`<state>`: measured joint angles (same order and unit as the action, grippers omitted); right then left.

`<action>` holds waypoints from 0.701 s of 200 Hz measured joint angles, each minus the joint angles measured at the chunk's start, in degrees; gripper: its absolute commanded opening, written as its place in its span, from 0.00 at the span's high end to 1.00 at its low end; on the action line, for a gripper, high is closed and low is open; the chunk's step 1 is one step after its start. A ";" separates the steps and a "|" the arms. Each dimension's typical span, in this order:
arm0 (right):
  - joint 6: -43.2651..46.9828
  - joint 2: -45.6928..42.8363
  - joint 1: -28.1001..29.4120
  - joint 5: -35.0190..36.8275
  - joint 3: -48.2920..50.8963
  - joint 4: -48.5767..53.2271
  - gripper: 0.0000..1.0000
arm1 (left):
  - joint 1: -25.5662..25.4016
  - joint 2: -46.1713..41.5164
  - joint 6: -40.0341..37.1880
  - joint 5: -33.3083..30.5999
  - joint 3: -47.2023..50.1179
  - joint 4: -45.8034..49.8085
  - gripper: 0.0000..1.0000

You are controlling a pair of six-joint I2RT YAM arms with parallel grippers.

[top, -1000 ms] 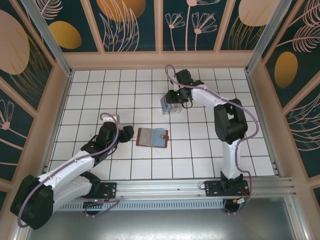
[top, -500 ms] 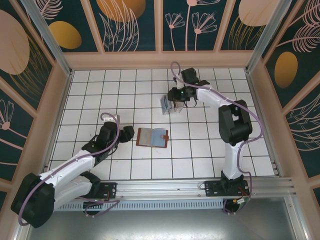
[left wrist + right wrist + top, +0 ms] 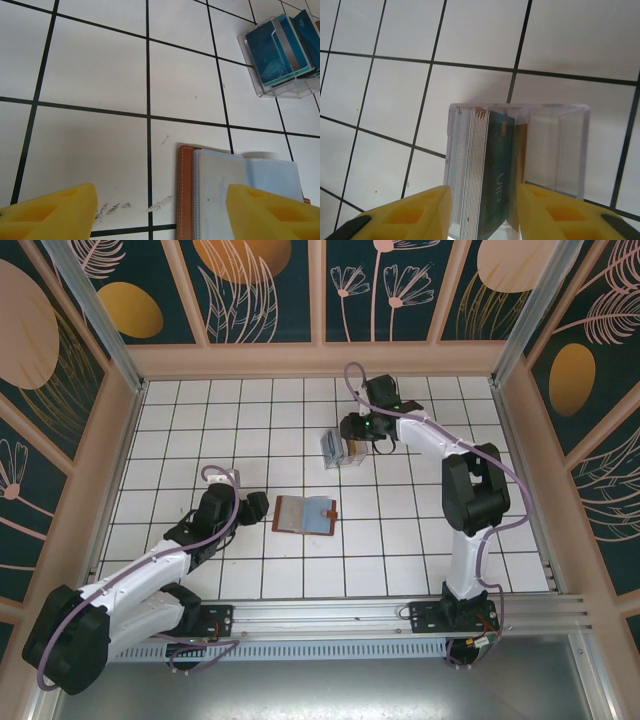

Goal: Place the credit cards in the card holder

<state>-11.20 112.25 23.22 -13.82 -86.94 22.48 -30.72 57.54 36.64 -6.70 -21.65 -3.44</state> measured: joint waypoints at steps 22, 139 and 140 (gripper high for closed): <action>-0.04 0.20 0.00 0.92 0.00 0.04 0.61 | 0.00 0.57 -0.02 0.00 0.00 0.00 0.30; -0.07 2.75 0.02 3.54 0.00 0.39 0.78 | 0.00 1.36 -0.02 0.00 -0.42 0.00 0.30; -0.11 2.78 0.02 3.54 0.00 0.39 0.78 | 0.00 1.36 -0.02 0.00 -0.42 0.00 0.30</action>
<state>-11.31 115.02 23.24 -10.28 -86.94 22.87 -30.72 58.89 36.62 -6.70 -22.06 -3.44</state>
